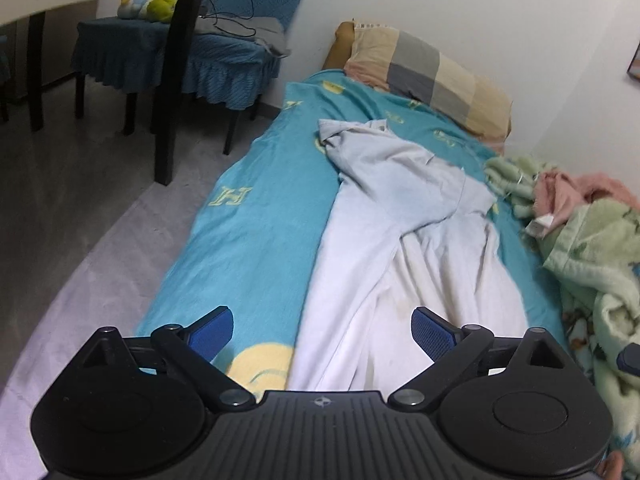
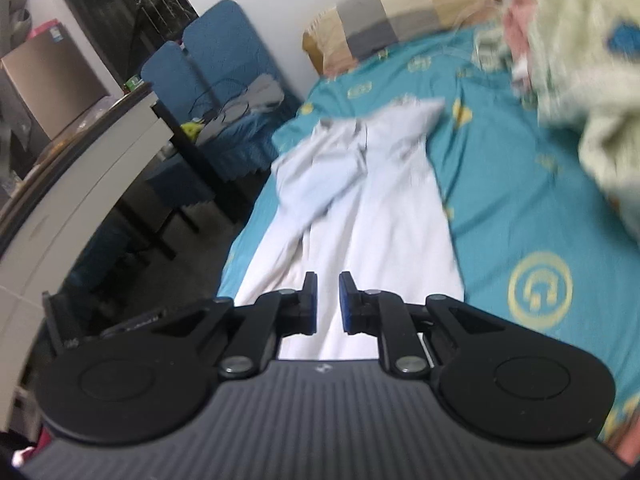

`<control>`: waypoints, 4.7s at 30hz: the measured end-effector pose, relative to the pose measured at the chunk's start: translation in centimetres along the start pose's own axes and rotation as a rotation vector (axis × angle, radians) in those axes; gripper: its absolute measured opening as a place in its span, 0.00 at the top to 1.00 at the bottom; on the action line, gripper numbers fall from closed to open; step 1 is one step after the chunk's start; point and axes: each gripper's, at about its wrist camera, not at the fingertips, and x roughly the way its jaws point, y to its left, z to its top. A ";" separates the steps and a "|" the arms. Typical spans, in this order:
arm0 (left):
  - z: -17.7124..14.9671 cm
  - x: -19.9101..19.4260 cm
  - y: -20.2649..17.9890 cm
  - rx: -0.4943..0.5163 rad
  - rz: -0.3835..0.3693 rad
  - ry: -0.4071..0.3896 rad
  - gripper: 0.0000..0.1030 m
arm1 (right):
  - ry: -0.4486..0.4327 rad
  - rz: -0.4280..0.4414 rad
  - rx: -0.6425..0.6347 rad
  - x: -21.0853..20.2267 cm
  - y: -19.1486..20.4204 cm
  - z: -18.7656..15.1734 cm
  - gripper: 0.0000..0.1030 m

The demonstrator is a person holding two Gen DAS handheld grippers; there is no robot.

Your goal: Fold clothes

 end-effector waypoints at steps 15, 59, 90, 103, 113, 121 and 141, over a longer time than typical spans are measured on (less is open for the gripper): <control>-0.9 -4.3 1.6 0.115 0.102 0.431 0.30 | 0.093 0.098 0.139 1.0 -2.9 -0.4 0.41; -7.1 -12.4 -14.0 0.454 -0.034 0.314 0.98 | 0.288 0.291 0.265 18.1 1.3 3.6 0.45; -7.8 -7.8 -9.9 0.214 -0.256 0.284 0.33 | 0.155 0.098 0.006 13.4 1.8 4.6 0.71; -4.9 -1.5 -3.1 -0.072 -0.139 0.319 0.26 | 0.169 -0.203 0.419 1.1 -7.9 -2.7 0.43; -6.2 1.3 -3.6 -0.051 -0.214 0.481 0.25 | 0.344 -0.212 0.397 4.3 -6.7 -5.7 0.44; -7.1 2.9 -4.6 -0.016 -0.249 0.582 0.29 | 0.390 -0.173 0.399 4.3 -6.1 -6.6 0.44; -8.7 1.3 -8.5 0.199 -0.337 0.657 0.93 | 0.427 -0.090 0.280 1.9 -2.4 -8.5 0.93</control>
